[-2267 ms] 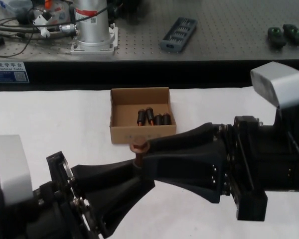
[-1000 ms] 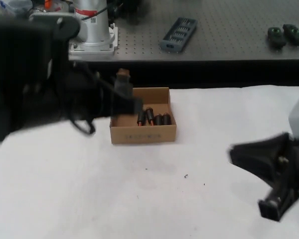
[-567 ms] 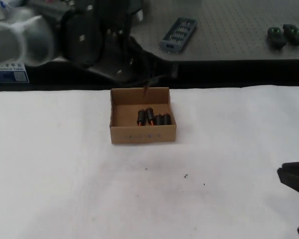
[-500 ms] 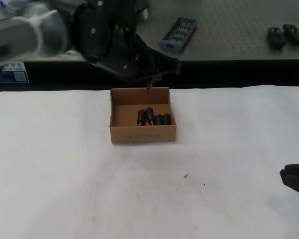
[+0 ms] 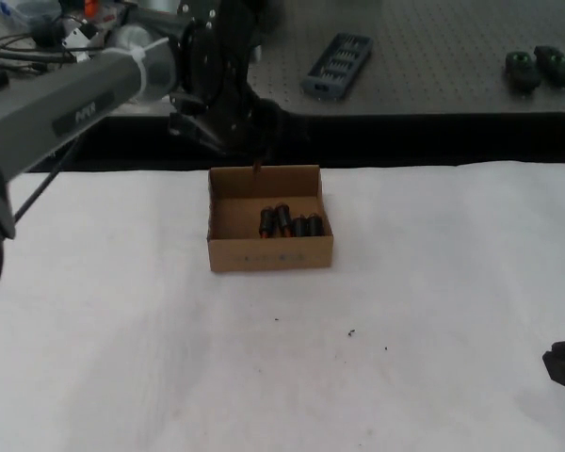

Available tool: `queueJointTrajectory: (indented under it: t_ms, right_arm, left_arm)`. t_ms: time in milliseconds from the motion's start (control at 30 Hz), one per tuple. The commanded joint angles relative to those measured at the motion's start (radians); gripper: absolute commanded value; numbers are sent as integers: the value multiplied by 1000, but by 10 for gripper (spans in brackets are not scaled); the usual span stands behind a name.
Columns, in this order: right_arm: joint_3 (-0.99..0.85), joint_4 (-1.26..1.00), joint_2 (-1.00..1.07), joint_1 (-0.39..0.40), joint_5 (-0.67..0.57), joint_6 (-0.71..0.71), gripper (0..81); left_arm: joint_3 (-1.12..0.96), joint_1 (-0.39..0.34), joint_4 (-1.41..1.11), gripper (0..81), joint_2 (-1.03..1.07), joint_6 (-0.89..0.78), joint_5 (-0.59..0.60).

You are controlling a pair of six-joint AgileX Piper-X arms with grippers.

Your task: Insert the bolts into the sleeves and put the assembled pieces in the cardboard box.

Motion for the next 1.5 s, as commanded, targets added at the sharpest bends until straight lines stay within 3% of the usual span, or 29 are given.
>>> queueJointTrajectory:
  t_ms: [0,533,667,833,1233,1300,1467]
  right_arm:
    - [-5,1,-7,-7,1,-1,38]
    - [-5,0,-7,-7,1,1,38]
    - [-5,0,-7,-7,1,2,38]
    - [-5,0,-7,-7,1,23,38]
    - [-5,0,-7,-7,1,23,38]
    - [-5,0,-7,-7,1,23,38]
    - [-5,0,-7,-7,1,23,38]
  left_arm:
    - [-21,13,38,6,52,5,-10]
    - [-21,12,46,6,145,5,-3]
    - [-21,12,89,6,145,5,-72]
    - [-21,12,105,6,145,-3,-75]
    - [-21,12,107,4,145,-56,28]
    - [-21,12,107,29,145,-56,28]
    - [-21,12,107,232,145,-56,28]
